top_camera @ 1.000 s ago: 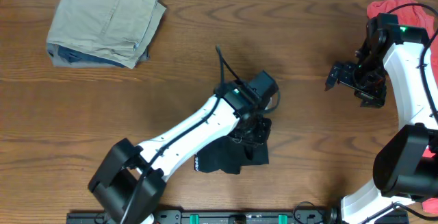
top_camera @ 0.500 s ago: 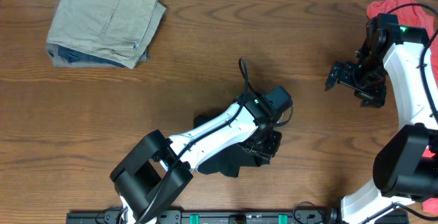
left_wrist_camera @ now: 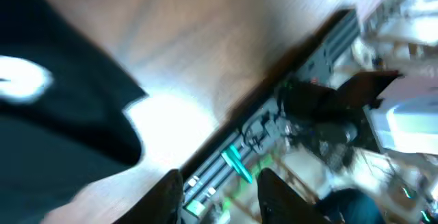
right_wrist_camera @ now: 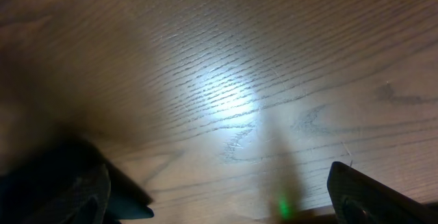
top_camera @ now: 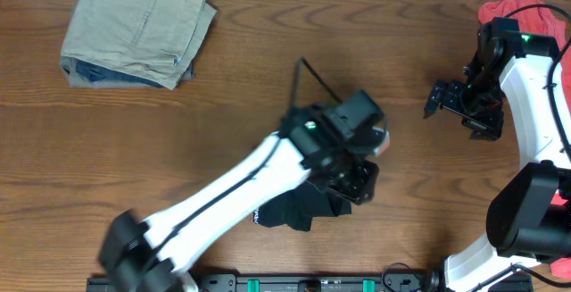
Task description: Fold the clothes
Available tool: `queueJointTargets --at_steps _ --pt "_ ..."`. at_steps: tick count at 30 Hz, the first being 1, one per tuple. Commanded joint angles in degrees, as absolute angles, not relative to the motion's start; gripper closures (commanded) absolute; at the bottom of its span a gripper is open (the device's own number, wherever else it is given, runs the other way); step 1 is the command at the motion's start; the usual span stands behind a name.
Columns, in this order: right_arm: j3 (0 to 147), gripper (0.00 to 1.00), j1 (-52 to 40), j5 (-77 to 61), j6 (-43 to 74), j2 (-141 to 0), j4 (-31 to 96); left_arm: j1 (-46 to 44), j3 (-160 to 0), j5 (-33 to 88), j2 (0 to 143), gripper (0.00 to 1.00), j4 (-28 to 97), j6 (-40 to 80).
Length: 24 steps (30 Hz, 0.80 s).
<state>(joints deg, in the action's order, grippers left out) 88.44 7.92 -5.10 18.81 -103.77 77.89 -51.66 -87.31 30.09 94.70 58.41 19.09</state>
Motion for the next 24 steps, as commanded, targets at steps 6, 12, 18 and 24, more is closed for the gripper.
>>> queueJointTargets --at_steps 6,12,18,24 --pt "89.1 0.01 7.9 -4.9 18.2 -103.0 77.7 -41.6 -87.5 4.2 90.9 0.62 67.5 26.7" --pt "89.1 0.01 7.9 -4.9 18.2 -103.0 77.7 -39.4 -81.0 11.0 94.1 0.9 63.8 26.7" --pt "89.1 0.01 7.9 -4.9 18.2 -103.0 77.7 -40.9 -73.0 26.7 101.0 0.94 48.1 23.6" --pt "89.1 0.01 7.9 -4.9 18.2 -103.0 77.7 -41.2 -70.7 35.2 110.6 0.94 35.7 22.1"
